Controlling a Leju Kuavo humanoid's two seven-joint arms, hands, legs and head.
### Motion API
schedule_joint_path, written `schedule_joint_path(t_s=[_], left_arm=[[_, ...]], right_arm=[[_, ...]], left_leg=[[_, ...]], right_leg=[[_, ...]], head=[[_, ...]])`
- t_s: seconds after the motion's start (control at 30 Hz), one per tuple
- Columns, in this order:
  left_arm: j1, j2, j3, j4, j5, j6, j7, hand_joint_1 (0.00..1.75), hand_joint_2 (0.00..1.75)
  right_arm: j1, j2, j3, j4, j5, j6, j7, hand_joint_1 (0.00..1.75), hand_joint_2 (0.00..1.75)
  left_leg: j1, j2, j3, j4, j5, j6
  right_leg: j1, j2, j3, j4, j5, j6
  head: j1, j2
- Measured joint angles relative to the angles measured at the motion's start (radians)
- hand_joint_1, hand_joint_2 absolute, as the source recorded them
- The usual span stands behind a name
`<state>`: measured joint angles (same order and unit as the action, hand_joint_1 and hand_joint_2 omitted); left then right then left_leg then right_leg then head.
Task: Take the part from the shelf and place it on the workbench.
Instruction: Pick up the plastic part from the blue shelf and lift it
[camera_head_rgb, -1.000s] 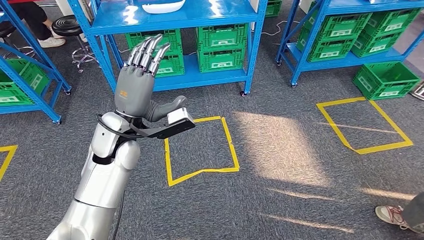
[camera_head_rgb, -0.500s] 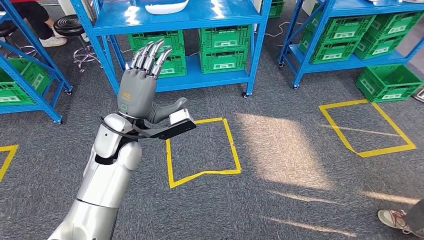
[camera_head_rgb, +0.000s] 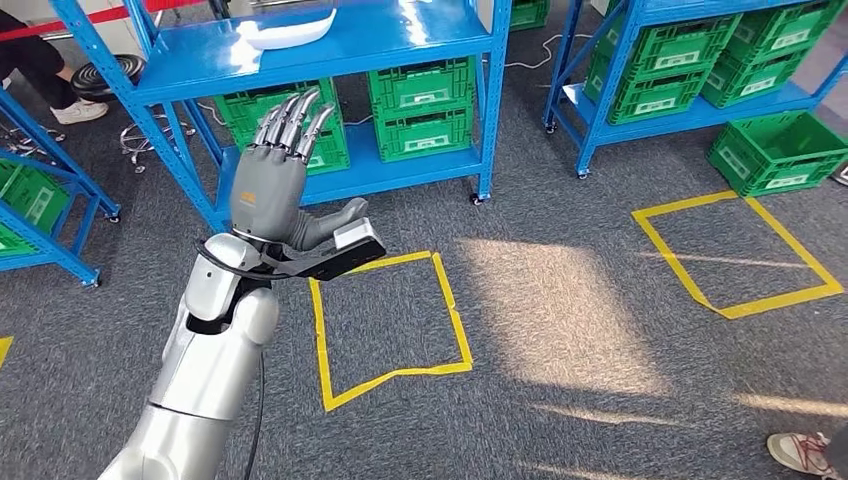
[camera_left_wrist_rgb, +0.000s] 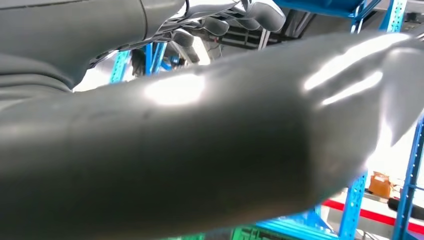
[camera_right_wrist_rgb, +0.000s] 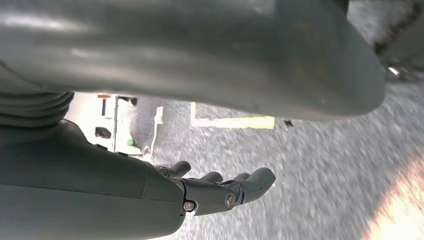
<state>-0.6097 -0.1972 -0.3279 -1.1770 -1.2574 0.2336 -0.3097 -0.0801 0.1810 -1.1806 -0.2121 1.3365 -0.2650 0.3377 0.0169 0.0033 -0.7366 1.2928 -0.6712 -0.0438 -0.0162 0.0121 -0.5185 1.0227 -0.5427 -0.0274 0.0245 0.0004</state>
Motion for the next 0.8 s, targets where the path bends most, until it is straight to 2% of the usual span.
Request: schedule_joint_path(t_s=[0.03,0.07,0.13,0.17,0.2,0.23,0.27,0.3,0.33,0.37,0.4,0.43,0.47,0.5,0.53,0.57,0.6,0.63,0.67,0.7,0.77,0.8], left_arm=[[0.001,0.002,0.003,0.002,-0.007,0.0,0.005,0.0,0.0],[0.002,0.005,0.005,0.004,-0.012,0.001,0.01,0.0,0.0],[0.006,0.011,0.01,0.008,-0.018,0.003,0.015,0.0,0.0],[0.008,0.014,0.011,0.007,-0.019,0.003,0.017,0.0,0.0],[0.008,0.014,0.012,0.006,-0.02,0.004,0.017,0.0,0.0],[0.005,0.012,0.013,0.004,-0.021,0.005,0.018,0.0,0.0],[0.002,0.01,0.013,0.003,-0.022,0.005,0.018,0.0,0.0],[-0.002,0.008,0.014,0.003,-0.023,0.005,0.02,0.0,0.0],[-0.005,0.007,0.014,0.004,-0.024,0.005,0.021,0.0,0.0],[-0.005,0.006,0.015,0.006,-0.026,0.004,0.023,0.0,0.0],[-0.005,0.006,0.015,0.008,-0.028,0.003,0.024,0.0,0.0],[-0.004,0.006,0.015,0.012,-0.029,0.002,0.024,0.0,0.0],[-0.004,0.005,0.015,0.015,-0.03,0.001,0.024,0.0,0.0],[-0.004,0.005,0.015,0.018,-0.03,0.001,0.025,0.0,0.0],[-0.004,0.005,0.015,0.021,-0.03,0.001,0.025,0.0,0.0],[-0.004,0.005,0.015,0.024,-0.03,0.001,0.025,0.0,0.0],[-0.004,0.005,0.015,0.027,-0.03,0.0,0.025,0.0,0.0],[-0.005,0.004,0.015,0.028,-0.03,0.0,0.025,0.0,0.0],[-0.008,0.003,0.015,0.027,-0.03,0.0,0.025,0.0,0.0],[-0.014,0.0,0.015,0.024,-0.03,-0.001,0.025,0.0,0.0],[-0.037,-0.009,0.015,0.017,-0.03,-0.001,0.027,0.0,0.0],[-0.048,-0.013,0.015,0.015,-0.029,-0.001,0.03,0.0,0.0]], right_arm=[[0.0,0.0,0.0,0.0,0.006,-0.021,0.0,0.0,0.0],[0.001,0.002,0.001,0.0,0.011,-0.042,0.0,0.0,0.0],[0.001,0.006,0.003,0.0,0.021,-0.074,0.0,0.0,0.0],[-0.001,0.008,0.004,0.0,0.023,-0.082,0.002,0.0,0.0],[-0.003,0.009,0.004,0.0,0.024,-0.086,0.004,0.0,0.0],[-0.006,0.009,0.004,0.0,0.025,-0.087,0.006,0.0,0.0],[-0.008,0.008,0.005,0.0,0.025,-0.086,0.008,0.0,0.0],[-0.01,0.008,0.005,0.0,0.023,-0.079,0.008,0.0,0.0],[-0.012,0.008,0.006,0.0,0.021,-0.068,0.007,0.0,0.0],[-0.012,0.008,0.006,0.0,0.018,-0.056,0.005,0.0,0.0],[-0.012,0.008,0.006,0.0,0.016,-0.044,0.004,0.0,0.0],[-0.011,0.008,0.006,0.0,0.014,-0.037,0.003,0.0,0.0],[-0.009,0.008,0.006,0.0,0.013,-0.033,0.003,0.0,0.0],[-0.007,0.007,0.006,0.0,0.013,-0.031,0.003,0.0,0.0],[-0.004,0.007,0.006,0.0,0.013,-0.029,0.003,0.0,0.0],[-0.002,0.008,0.006,0.0,0.013,-0.029,0.003,0.0,0.0],[-0.001,0.009,0.006,0.001,0.013,-0.028,0.003,0.0,0.0],[-0.001,0.01,0.006,0.002,0.013,-0.027,0.003,0.0,0.0],[-0.003,0.01,0.006,0.003,0.013,-0.027,0.004,0.0,0.0],[-0.007,0.011,0.006,0.003,0.013,-0.026,0.007,0.0,0.0],[-0.017,0.009,0.006,0.003,0.011,-0.022,0.013,0.0,0.0],[-0.02,0.009,0.006,0.003,0.009,-0.02,0.014,0.0,0.0]], left_leg=[[-0.007,-0.001,-0.01,-0.043,0.015,0.01],[-0.015,-0.002,-0.014,-0.103,0.081,0.024],[-0.031,-0.01,-0.014,-0.206,0.241,0.046],[-0.036,-0.015,-0.008,-0.232,0.291,0.053],[-0.037,-0.02,0.001,-0.24,0.299,0.056],[-0.033,-0.024,0.02,-0.241,0.289,0.06],[-0.03,-0.025,0.04,-0.244,0.277,0.065],[-0.027,-0.026,0.061,-0.248,0.266,0.07],[-0.024,-0.025,0.083,-0.252,0.254,0.075],[-0.023,-0.024,0.103,-0.255,0.238,0.077],[-0.022,-0.023,0.123,-0.258,0.222,0.079],[-0.02,-0.023,0.144,-0.261,0.205,0.079],[-0.018,-0.024,0.166,-0.263,0.187,0.077],[-0.015,-0.025,0.187,-0.264,0.17,0.075],[-0.011,-0.027,0.206,-0.264,0.152,0.071],[-0.009,-0.028,0.223,-0.264,0.136,0.066],[-0.009,-0.029,0.24,-0.264,0.117,0.06],[-0.01,-0.03,0.257,-0.265,0.096,0.053],[-0.012,-0.03,0.276,-0.269,0.077,0.046],[-0.013,-0.029,0.295,-0.267,0.069,0.037],[-0.008,-0.024,0.306,-0.236,0.081,0.023],[-0.005,-0.021,0.289,-0.194,0.102,0.017]], right_leg=[[0.003,0.003,0.025,-0.001,-0.018,0.0],[0.005,0.005,0.046,-0.002,-0.037,0.0],[0.01,0.01,0.085,-0.005,-0.075,0.004],[0.013,0.012,0.106,-0.009,-0.09,0.007],[0.017,0.013,0.125,-0.007,-0.093,0.011],[0.02,0.012,0.132,0.007,-0.085,0.016],[0.021,0.01,0.122,0.046,-0.063,0.021],[0.021,0.007,0.09,0.103,-0.037,0.027],[0.02,0.004,0.044,0.17,-0.021,0.033],[0.017,0.001,-0.008,0.23,-0.025,0.038],[0.015,0.0,-0.056,0.269,-0.052,0.043],[0.012,-0.001,-0.099,0.289,-0.098,0.047],[0.009,-0.001,-0.134,0.287,-0.144,0.05],[0.006,-0.002,-0.158,0.264,-0.174,0.054],[0.002,-0.004,-0.171,0.222,-0.17,0.058],[-0.002,-0.008,-0.174,0.165,-0.124,0.064],[-0.006,-0.018,-0.169,0.109,-0.047,0.069],[-0.008,-0.03,-0.159,0.066,0.023,0.068],[-0.008,-0.038,-0.146,0.042,0.073,0.063],[-0.006,-0.042,-0.133,0.034,0.094,0.054],[-0.002,-0.035,-0.104,0.033,0.078,0.033],[-0.002,-0.032,-0.091,0.031,0.071,0.024]], head=[[0.0,0.0],[-0.001,0.0],[-0.002,0.0],[-0.002,0.0],[-0.002,0.0],[-0.002,0.0],[-0.001,0.0],[0.0,0.0],[0.002,0.0],[0.003,0.0],[0.004,0.0],[0.005,0.0],[0.005,0.0],[0.006,0.0],[0.006,0.0],[0.006,0.0],[0.008,0.0],[0.008,0.0],[0.007,0.0],[0.006,0.0],[0.001,0.0],[0.0,0.0]])
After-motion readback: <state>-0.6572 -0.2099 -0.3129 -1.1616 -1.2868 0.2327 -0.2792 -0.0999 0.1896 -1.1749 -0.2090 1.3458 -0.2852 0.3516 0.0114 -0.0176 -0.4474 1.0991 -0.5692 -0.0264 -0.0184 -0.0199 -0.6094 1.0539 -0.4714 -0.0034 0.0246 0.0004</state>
